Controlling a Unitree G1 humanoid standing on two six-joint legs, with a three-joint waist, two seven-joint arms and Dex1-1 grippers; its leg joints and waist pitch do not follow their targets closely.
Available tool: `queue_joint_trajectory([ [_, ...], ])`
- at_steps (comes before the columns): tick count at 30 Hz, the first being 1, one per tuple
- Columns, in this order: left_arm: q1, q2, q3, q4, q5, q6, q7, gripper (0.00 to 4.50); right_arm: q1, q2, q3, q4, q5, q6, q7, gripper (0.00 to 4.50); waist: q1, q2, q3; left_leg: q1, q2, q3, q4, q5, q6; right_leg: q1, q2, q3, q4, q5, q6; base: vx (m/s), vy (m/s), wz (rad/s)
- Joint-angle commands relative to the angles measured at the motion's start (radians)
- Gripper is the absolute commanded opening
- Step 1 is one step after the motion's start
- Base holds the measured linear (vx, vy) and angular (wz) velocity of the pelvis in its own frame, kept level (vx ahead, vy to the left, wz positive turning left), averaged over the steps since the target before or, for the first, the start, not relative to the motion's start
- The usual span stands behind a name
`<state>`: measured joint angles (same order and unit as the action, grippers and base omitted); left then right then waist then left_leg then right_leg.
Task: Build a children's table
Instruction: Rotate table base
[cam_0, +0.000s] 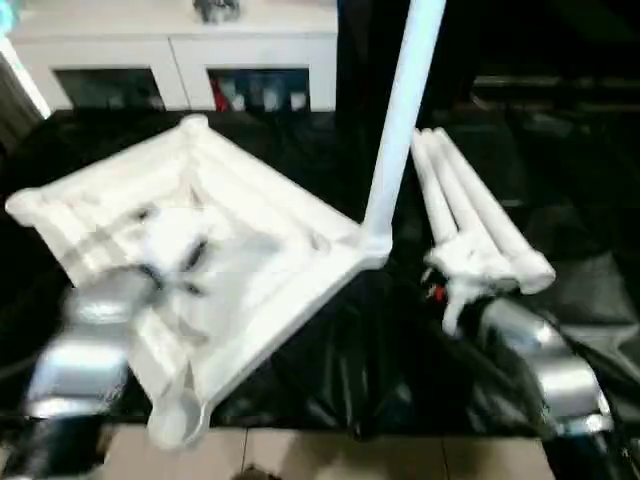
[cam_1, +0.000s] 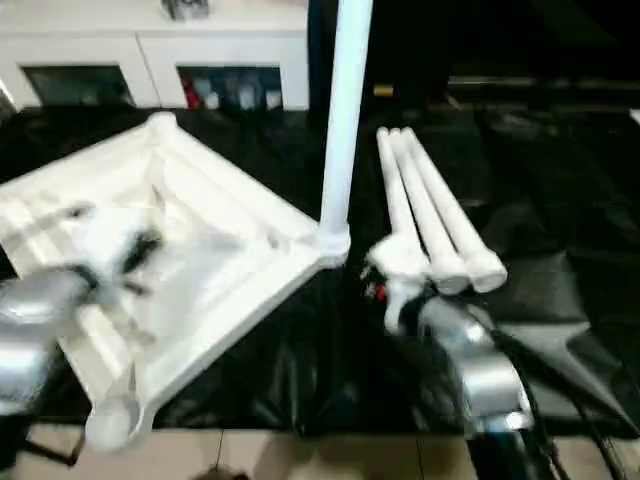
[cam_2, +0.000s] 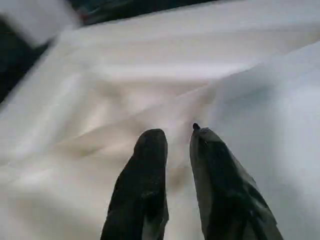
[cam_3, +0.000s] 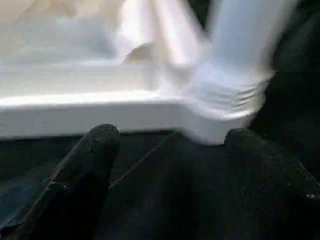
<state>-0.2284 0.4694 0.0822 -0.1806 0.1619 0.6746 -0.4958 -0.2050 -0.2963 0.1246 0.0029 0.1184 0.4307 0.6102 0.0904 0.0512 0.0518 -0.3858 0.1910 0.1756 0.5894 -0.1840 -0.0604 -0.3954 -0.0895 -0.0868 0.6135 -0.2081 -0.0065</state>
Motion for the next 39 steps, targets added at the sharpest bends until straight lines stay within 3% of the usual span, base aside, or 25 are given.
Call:
queue_joint_trajectory([
  [1, 0.036, 0.050, 0.023, -0.073, 0.055, 0.111, 0.005, 1.02, -0.010, 0.020, 0.040, 0.010, -0.028, 0.044, -0.019, 3.85, 0.003, 0.003, -0.060, 0.017, 0.040, -0.018, -0.073, -0.182, 0.040, 0.045, -0.053, 0.049, -0.070, -0.125, -0.207, 0.000, 0.000, 0.00],
  [4, 0.059, 0.089, 0.024, -0.099, 0.075, 0.161, 0.010, 1.06, -0.023, 0.034, 0.057, 0.029, -0.040, 0.074, -0.042, 3.66, 0.006, 0.006, -0.059, 0.021, 0.038, -0.018, -0.073, -0.193, 0.026, 0.039, -0.053, 0.051, -0.072, -0.149, -0.202, 0.000, 0.000, 0.00],
  [5, 0.072, 0.108, 0.026, -0.108, 0.079, 0.185, 0.007, 0.87, -0.034, 0.043, 0.064, 0.043, -0.046, 0.089, -0.056, 3.55, 0.007, 0.002, -0.058, 0.019, 0.038, -0.019, -0.074, -0.193, 0.022, 0.040, -0.052, 0.051, -0.071, -0.146, -0.200, 0.000, 0.000, 0.00],
  [7, 0.108, 0.152, 0.017, -0.107, 0.087, 0.220, -0.010, 0.65, -0.063, 0.063, 0.082, 0.085, -0.056, 0.110, -0.068, 3.44, 0.006, 0.005, -0.058, 0.016, 0.035, -0.020, -0.076, -0.194, 0.017, 0.040, -0.052, 0.050, -0.069, -0.149, -0.198, 0.000, 0.000, 0.00],
  [12, 0.153, 0.218, -0.034, -0.108, 0.076, 0.279, -0.072, 0.24, -0.120, 0.089, 0.101, 0.163, -0.073, 0.110, -0.085, 2.97, 0.009, 0.010, -0.062, 0.021, 0.034, -0.021, -0.074, -0.191, 0.006, 0.036, -0.052, 0.051, -0.064, -0.120, -0.202, 0.000, 0.000, 0.00],
  [16, 0.166, 0.252, -0.085, -0.077, 0.068, 0.256, -0.124, 0.07, -0.177, 0.110, 0.098, 0.260, -0.096, 0.087, -0.114, 2.58, 0.015, 0.012, -0.065, 0.021, 0.032, -0.022, -0.071, -0.179, -0.003, 0.037, -0.053, 0.050, -0.059, -0.081, -0.210, 0.000, 0.000, 0.00],
  [19, 0.158, 0.258, -0.115, -0.075, 0.025, 0.247, -0.171, 0.00, -0.223, 0.125, 0.095, 0.330, -0.101, 0.063, -0.125, 2.35, 0.014, 0.007, -0.066, 0.020, 0.031, -0.020, -0.071, -0.176, -0.005, 0.041, -0.055, 0.051, -0.058, -0.068, -0.217, 0.000, 0.000, 0.00],
  [21, 0.155, 0.279, -0.146, -0.078, 0.010, 0.238, -0.212, 0.00, -0.247, 0.132, 0.094, 0.369, -0.103, 0.048, -0.131, 2.22, 0.016, 0.010, -0.067, 0.021, 0.031, -0.020, -0.069, -0.170, -0.005, 0.039, -0.055, 0.050, -0.055, -0.057, -0.221, 0.000, 0.000, 0.00],
  [26, 0.155, 0.339, -0.257, -0.179, -0.108, 0.264, -0.422, 0.00, -0.316, 0.147, 0.092, 0.476, -0.115, -0.007, -0.139, 1.89, 0.016, 0.005, -0.065, 0.023, 0.033, -0.018, -0.071, -0.186, -0.010, 0.038, -0.058, 0.051, -0.055, -0.096, -0.228, 0.000, 0.000, 0.00],
  [27, 0.155, 0.345, -0.273, -0.195, -0.125, 0.258, -0.452, 0.00, -0.324, 0.149, 0.090, 0.486, -0.114, -0.012, -0.139, 1.63, 0.015, 0.004, -0.065, 0.022, 0.033, -0.017, -0.071, -0.185, -0.012, 0.040, -0.058, 0.052, -0.054, -0.103, -0.229, 0.000, 0.000, 0.00],
  [34, 0.118, 0.314, -0.356, -0.266, -0.207, 0.279, -0.517, 0.00, -0.365, 0.156, 0.085, 0.555, -0.115, -0.050, -0.137, 1.16, 0.011, 0.000, -0.065, 0.018, 0.031, -0.015, -0.067, -0.161, -0.012, 0.044, -0.056, 0.054, -0.051, -0.099, -0.226, 0.000, 0.000, 0.00],
  [39, 0.060, 0.224, -0.411, -0.243, -0.224, 0.269, -0.507, 0.00, -0.386, 0.168, 0.085, 0.594, -0.121, -0.080, -0.136, 0.75, 0.006, -0.002, -0.067, 0.014, 0.028, -0.014, -0.063, -0.143, -0.008, 0.048, -0.055, 0.053, -0.049, -0.074, -0.228, 0.000, 0.000, 0.00],
])
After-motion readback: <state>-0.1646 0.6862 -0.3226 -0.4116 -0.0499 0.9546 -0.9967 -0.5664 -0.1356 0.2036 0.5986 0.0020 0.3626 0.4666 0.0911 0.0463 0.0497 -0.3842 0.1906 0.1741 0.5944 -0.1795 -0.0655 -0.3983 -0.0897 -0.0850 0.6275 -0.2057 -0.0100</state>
